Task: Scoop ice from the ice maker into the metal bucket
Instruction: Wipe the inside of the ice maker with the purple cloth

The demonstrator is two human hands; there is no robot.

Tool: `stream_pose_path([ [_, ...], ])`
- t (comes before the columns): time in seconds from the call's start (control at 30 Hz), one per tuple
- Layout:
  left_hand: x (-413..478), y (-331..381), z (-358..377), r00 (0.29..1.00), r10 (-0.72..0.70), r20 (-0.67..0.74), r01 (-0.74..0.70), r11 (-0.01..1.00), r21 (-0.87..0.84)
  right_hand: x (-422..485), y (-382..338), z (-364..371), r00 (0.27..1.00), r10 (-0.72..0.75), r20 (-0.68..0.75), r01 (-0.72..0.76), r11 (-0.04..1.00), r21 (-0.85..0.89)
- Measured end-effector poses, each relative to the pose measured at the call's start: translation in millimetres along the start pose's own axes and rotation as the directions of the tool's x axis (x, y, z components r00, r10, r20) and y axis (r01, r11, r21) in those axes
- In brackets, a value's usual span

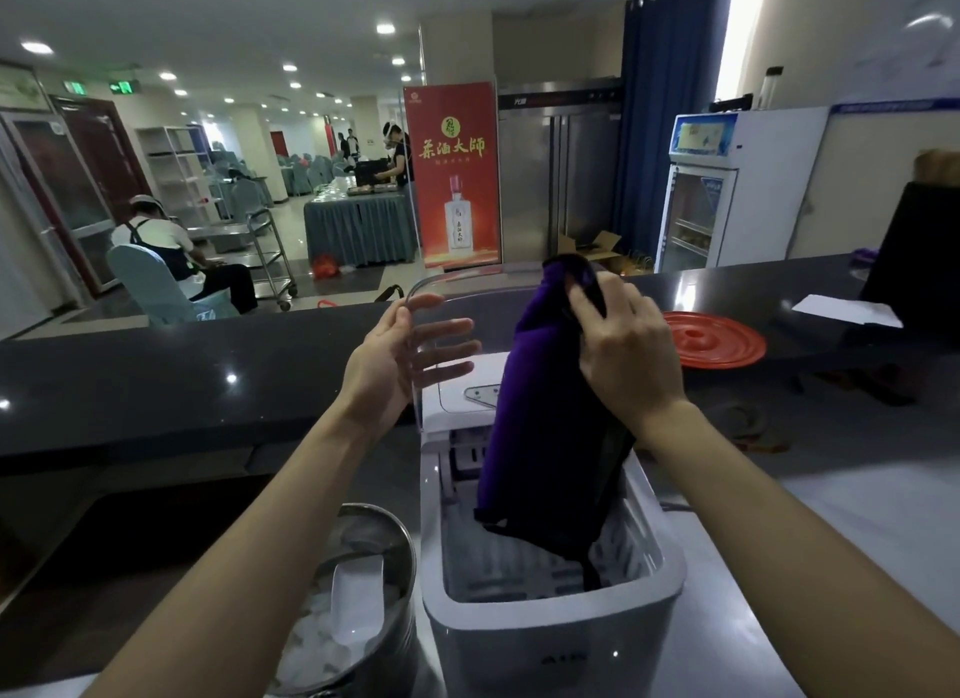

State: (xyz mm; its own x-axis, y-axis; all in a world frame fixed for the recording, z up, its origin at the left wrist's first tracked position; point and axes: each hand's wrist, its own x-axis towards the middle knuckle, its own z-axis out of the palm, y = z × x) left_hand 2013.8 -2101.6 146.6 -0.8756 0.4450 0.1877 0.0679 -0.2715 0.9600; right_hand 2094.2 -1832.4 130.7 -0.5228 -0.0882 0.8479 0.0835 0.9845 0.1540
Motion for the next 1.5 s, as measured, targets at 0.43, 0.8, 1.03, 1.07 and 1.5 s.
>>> stream_pose_path([
  [0.43,44,79,75,0.911,0.251,0.328,-0.375,0.167,0.912,0,-57,6,0.995,-0.101,-0.017,0.102,0.994,0.031],
  [0.8,46,81,101,0.938,0.128,0.322,-0.325,0.001,0.946,-12,-23,6,0.986,0.136,-0.093,-0.138,0.99,-0.019],
  [1.03,51,78,100,0.939,0.131,0.317,-0.317,-0.023,0.948,-55,-28,-2,0.957,0.29,-0.005,-0.29,0.957,0.011],
  [1.07,51,77,100,0.937,0.133,0.323,-0.323,-0.019,0.946,-57,-28,-3,0.956,0.292,-0.004,-0.292,0.956,0.027],
  [1.5,49,70,101,0.934,0.164,0.316,-0.317,-0.023,0.948,-22,-9,-12,0.954,0.298,-0.036,-0.291,0.949,0.121],
])
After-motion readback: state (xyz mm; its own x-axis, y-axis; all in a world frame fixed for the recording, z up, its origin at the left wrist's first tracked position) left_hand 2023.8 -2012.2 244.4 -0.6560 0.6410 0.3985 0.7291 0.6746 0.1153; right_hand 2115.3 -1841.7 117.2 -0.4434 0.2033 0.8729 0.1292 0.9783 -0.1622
